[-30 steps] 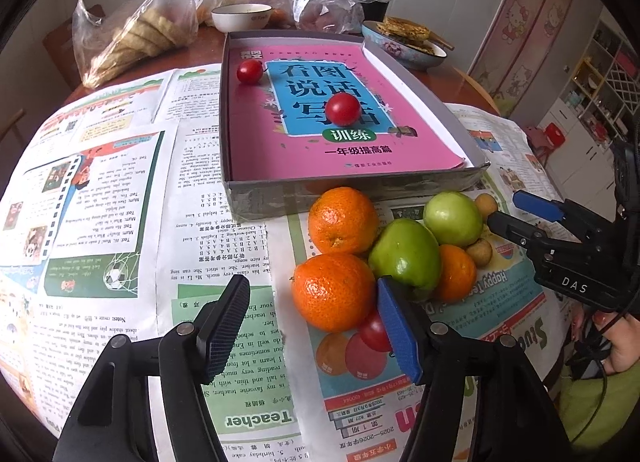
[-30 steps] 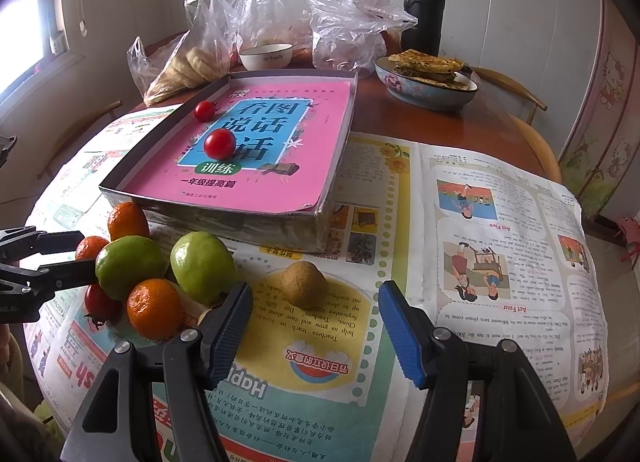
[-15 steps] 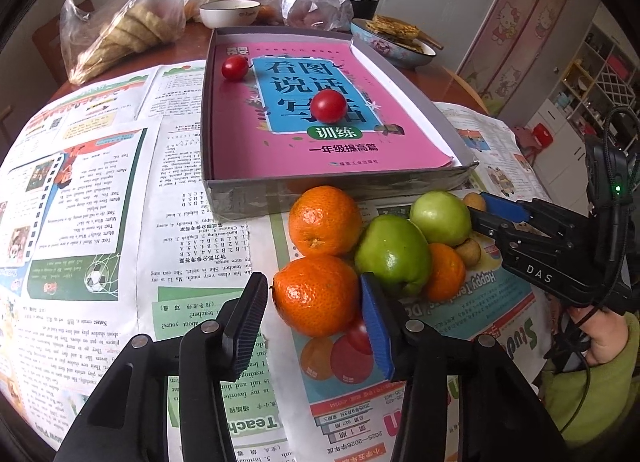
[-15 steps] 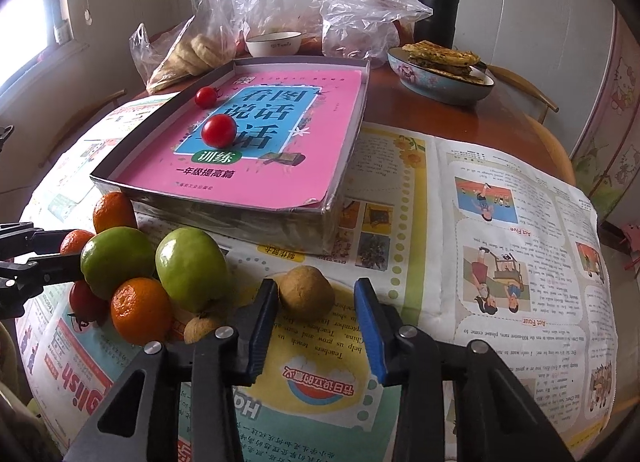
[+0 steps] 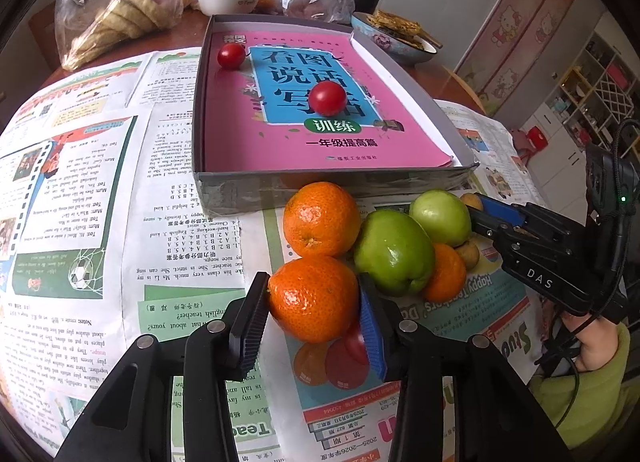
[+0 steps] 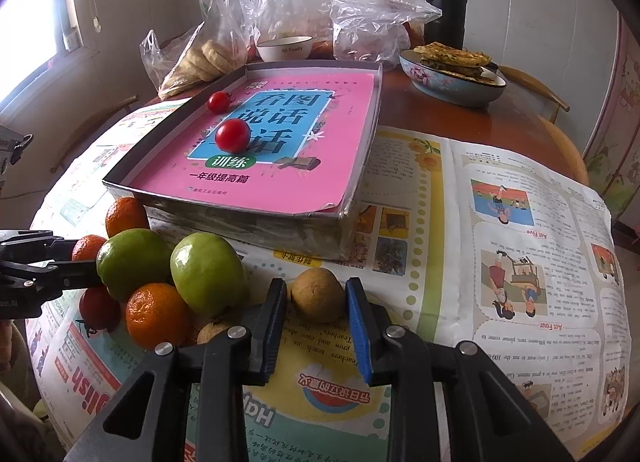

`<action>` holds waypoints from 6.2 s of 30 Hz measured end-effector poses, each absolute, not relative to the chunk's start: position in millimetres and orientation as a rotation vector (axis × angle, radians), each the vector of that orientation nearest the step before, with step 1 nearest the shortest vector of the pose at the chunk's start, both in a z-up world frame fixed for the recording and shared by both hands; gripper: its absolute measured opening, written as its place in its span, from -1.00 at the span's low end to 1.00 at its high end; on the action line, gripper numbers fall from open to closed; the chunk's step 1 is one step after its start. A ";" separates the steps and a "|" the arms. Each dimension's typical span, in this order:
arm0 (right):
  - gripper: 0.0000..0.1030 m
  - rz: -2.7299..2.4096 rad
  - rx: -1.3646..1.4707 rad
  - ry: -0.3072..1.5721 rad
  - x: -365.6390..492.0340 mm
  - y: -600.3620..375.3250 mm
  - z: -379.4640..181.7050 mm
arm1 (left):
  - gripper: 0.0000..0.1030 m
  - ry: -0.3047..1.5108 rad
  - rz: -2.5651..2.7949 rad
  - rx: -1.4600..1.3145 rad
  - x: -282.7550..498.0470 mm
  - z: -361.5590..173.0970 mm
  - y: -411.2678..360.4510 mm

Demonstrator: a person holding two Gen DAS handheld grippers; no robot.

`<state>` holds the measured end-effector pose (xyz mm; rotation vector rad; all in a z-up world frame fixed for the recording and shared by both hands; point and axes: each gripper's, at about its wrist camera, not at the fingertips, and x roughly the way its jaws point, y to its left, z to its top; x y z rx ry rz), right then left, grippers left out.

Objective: Organize fruits
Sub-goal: 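Close the right tool on a brown kiwi while the left tool grasps a mandarin orange, then carry the kiwi onto the pink workbook and open the right tool while the left tool carries the orange over, then lower the mandarin orange onto the workbook and open the left tool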

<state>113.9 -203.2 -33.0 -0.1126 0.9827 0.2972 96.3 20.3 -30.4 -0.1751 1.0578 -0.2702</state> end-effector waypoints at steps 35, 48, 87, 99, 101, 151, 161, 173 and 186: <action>-0.49 0.349 -0.078 0.913 104.5 -203.9 -8.0 | -0.15 0.966 -0.208 -0.183 91.1 1.5 36.5; -0.49 0.383 -0.087 0.855 112.2 -189.3 14.1 | -0.15 0.925 -0.195 -0.162 104.3 16.6 32.9; -0.49 0.400 -0.106 0.884 161.9 -168.3 3.9 | -0.15 0.950 -0.160 -0.141 169.6 3.2 27.1; -0.49 0.383 -0.109 0.937 172.5 -168.1 -11.8 | -0.15 0.984 -0.157 -0.140 180.3 -11.9 24.0; -0.49 0.380 -0.112 0.941 173.7 -167.7 -13.2 | -0.15 0.988 -0.155 -0.139 181.4 -13.5 24.1; -0.24 0.322 -0.092 0.930 169.3 -173.1 -13.6 | -0.14 0.991 -0.137 -0.117 175.9 -15.5 21.6; -0.16 0.319 -0.095 0.923 164.6 -172.2 -11.3 | -0.14 0.990 -0.133 -0.115 171.2 -13.6 20.9; -0.11 0.301 -0.099 0.911 160.3 -173.5 -6.9 | -0.06 0.952 -0.122 -0.114 164.3 -1.5 23.6; 0.03 0.289 -0.108 0.892 155.1 -172.6 -0.8 | 0.12 0.935 -0.120 -0.119 156.3 6.0 25.9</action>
